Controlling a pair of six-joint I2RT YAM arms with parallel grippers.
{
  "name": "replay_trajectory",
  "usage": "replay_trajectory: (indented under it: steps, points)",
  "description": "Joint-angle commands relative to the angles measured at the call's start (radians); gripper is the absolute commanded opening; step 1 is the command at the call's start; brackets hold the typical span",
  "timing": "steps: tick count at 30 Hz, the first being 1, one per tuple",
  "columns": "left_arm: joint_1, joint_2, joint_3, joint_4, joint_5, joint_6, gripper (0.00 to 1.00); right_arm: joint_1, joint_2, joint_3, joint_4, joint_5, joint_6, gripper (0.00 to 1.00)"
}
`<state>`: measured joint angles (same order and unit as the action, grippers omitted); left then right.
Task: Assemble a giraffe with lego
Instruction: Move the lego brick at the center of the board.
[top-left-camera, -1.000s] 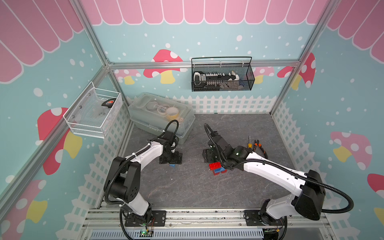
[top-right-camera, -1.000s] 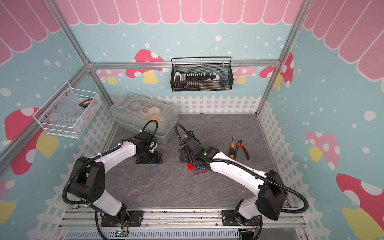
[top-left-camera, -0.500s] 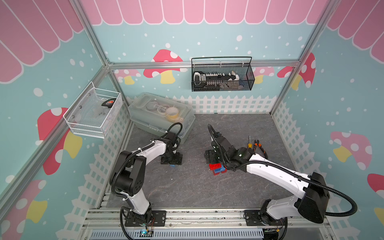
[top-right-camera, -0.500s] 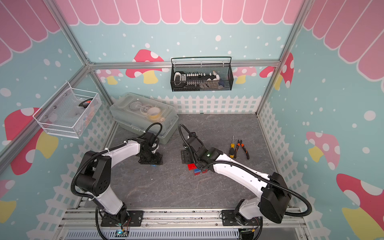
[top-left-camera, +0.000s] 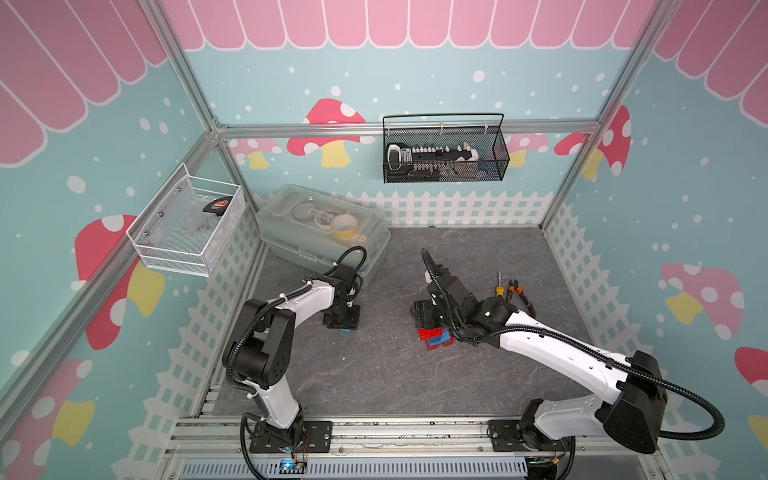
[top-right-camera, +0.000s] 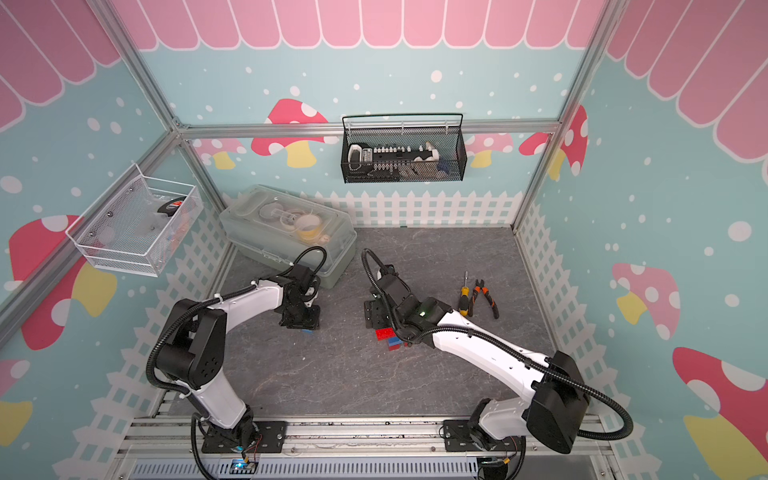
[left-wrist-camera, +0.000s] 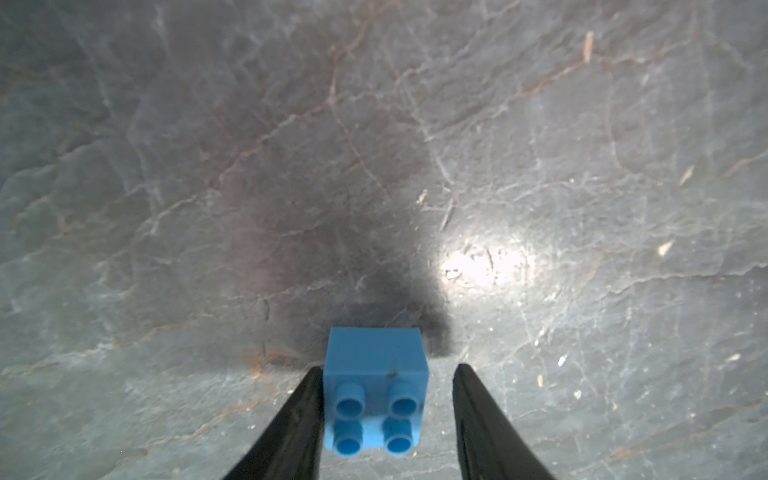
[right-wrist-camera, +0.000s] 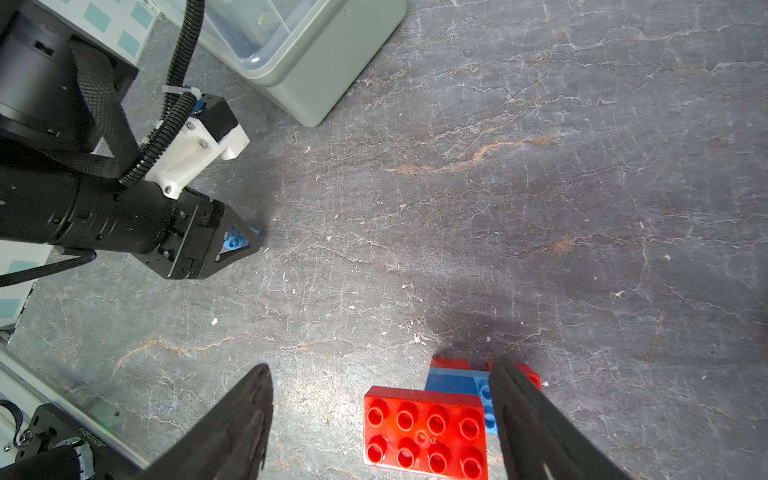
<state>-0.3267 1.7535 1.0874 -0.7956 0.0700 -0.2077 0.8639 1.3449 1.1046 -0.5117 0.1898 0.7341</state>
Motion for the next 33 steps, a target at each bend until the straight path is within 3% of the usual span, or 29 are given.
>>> replay_trajectory:
  steps: [1,7,13,24,33]
  points:
    - [-0.024,0.014,0.027,-0.010,-0.046,-0.014,0.44,-0.006,-0.026,-0.013,0.005,-0.001,-0.004,0.81]
    - [-0.038,0.011,0.032,-0.025,-0.073,-0.039,0.29,-0.006,-0.027,-0.018,0.006,-0.004,-0.003,0.80]
    - [-0.079,-0.006,0.049,-0.055,-0.096,-0.095,0.28,-0.005,-0.027,-0.018,0.004,-0.004,-0.005,0.80]
    - [-0.312,-0.004,0.070,-0.050,-0.103,-0.358,0.29,-0.008,-0.033,-0.021,-0.008,-0.007,-0.015,0.80]
    - [-0.361,0.076,0.081,-0.019,-0.091,-0.395,0.35,-0.009,-0.042,-0.020,-0.024,-0.012,-0.019,0.81]
